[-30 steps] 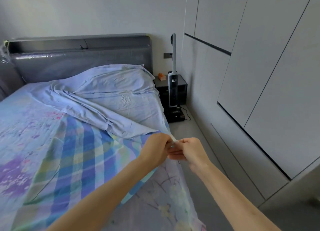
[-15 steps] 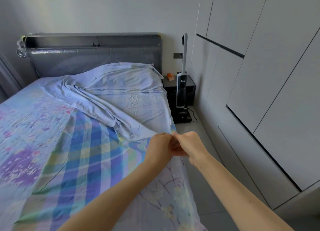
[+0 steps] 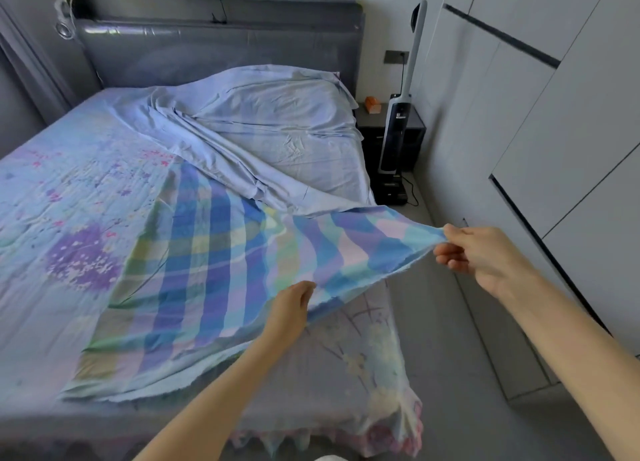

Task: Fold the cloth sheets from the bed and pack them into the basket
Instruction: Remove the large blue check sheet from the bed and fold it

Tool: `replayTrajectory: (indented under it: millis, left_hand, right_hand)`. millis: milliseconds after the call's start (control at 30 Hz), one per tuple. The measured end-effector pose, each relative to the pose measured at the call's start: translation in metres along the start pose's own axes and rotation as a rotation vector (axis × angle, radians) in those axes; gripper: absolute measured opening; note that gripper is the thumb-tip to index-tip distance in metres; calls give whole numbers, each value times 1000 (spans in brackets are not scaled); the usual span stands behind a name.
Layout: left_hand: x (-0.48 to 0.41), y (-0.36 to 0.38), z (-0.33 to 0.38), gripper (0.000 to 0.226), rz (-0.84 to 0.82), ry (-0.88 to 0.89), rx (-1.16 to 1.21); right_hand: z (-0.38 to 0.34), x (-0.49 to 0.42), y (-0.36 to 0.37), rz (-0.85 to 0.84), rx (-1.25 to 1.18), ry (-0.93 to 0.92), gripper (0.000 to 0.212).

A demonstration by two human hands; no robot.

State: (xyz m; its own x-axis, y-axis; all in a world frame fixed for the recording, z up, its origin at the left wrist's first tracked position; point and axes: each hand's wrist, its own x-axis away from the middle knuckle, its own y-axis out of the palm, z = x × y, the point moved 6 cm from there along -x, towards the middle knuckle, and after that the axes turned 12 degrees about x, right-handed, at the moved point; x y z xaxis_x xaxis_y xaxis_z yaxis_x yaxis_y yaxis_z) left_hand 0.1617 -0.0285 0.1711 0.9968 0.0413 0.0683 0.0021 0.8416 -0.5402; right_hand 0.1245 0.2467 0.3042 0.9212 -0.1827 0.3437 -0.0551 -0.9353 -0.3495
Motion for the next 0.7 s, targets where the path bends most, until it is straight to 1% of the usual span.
replayTrajectory:
  millis: [67, 133, 200, 300, 367, 400, 433, 533, 600, 700]
  left_hand:
    - [2, 3, -44, 31, -7, -113, -72]
    - [4, 15, -72, 41, -83, -150, -187]
    - [2, 23, -87, 45, -118, -161, -322]
    - [-6, 21, -94, 32, -66, -146, -528]
    - [-15, 19, -96, 20, -45, -69, -639]
    - [-18, 16, -99, 17, -36, -26, -639]
    - [-21, 16, -104, 17, -45, 4, -585]
    - [-13, 6, -111, 11, -32, 84, -348]
    - [5, -3, -109, 8, -15, 207, -328]
    - [43, -18, -113, 13, 26, 263, -357]
  right_hand:
    - [8, -1, -5, 0, -11, 32, 20]
    - [14, -1, -4, -5, -20, 54, 18]
    - [18, -1, -1, -7, -16, 63, 17]
    - [24, 2, 4, -5, 2, 64, 18]
    - [27, 4, 2, 6, 3, 64, 19]
    - [27, 4, 1, 9, -1, 64, 20]
    - [29, 3, -3, 25, -7, 69, 20]
    - [35, -1, -15, 87, -11, 91, 19]
    - [43, -4, -26, 148, -14, 117, 20]
    - [61, -8, -39, 193, -37, 171, 21]
